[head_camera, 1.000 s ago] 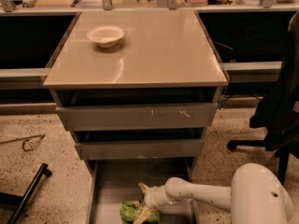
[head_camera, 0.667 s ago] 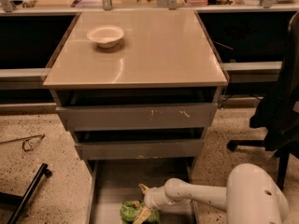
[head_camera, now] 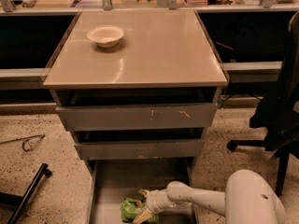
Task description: Pick green rice chip bag from bottom drawer and place on counter
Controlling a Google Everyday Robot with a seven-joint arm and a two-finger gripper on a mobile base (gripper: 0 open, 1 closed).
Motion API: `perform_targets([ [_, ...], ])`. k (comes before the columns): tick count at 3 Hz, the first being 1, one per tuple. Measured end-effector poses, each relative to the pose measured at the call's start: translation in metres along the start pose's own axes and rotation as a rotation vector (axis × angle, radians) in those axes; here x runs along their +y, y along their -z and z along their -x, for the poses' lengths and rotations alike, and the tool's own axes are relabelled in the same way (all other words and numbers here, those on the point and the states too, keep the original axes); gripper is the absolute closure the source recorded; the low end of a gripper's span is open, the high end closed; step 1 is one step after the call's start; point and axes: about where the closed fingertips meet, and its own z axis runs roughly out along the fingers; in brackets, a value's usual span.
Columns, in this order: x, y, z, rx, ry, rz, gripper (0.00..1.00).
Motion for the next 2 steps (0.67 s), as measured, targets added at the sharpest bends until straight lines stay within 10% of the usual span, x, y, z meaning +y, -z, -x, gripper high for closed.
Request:
perform_targets([
  [2, -0.0001, -0.0007, -0.0008, 0.0, -0.001, 0.001, 0.65],
])
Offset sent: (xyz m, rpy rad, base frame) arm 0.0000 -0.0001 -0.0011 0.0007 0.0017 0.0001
